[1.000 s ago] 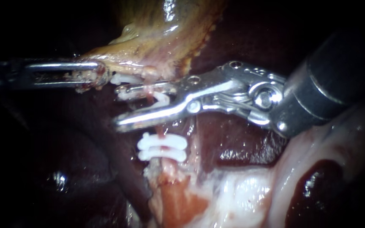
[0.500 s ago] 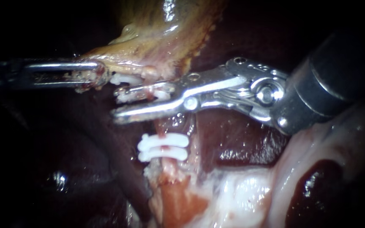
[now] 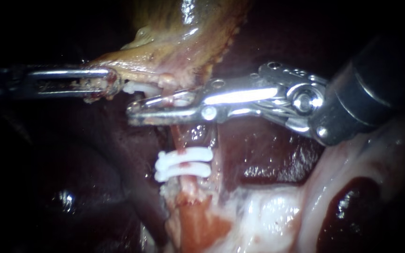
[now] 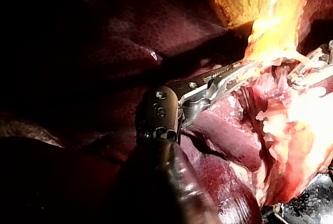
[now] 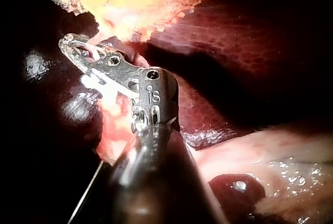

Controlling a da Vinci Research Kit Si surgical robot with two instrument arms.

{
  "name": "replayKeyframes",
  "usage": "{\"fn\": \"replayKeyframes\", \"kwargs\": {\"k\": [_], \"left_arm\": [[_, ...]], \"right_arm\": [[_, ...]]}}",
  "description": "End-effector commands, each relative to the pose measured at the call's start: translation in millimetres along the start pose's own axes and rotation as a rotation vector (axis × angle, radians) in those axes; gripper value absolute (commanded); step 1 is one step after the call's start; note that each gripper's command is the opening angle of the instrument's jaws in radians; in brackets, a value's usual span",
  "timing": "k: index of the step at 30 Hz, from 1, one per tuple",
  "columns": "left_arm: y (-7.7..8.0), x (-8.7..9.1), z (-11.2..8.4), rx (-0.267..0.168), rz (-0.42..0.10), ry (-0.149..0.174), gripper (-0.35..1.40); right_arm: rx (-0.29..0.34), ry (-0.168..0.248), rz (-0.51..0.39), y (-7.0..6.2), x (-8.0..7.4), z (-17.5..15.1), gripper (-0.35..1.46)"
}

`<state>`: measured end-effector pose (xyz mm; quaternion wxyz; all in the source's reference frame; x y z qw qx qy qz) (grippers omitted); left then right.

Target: Clipping third clip right tube

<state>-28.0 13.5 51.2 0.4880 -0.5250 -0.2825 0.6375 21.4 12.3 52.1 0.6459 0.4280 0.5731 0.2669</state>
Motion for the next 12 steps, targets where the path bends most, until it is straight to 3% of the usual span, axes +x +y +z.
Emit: {"fn": "replayKeyframes", "kwargs": {"k": [1,12], "left_arm": [[0.0,0.0,0.0,0.0,0.0,0.0,-0.35],[0.0,0.0,0.0,0.0,0.0,0.0,-0.35]], "right_arm": [[-0.002,0.001,-0.002,0.0,0.0,0.0,-0.35],[-0.003,-0.003,-0.004,0.2,-0.4,0.0,-0.35]]}}
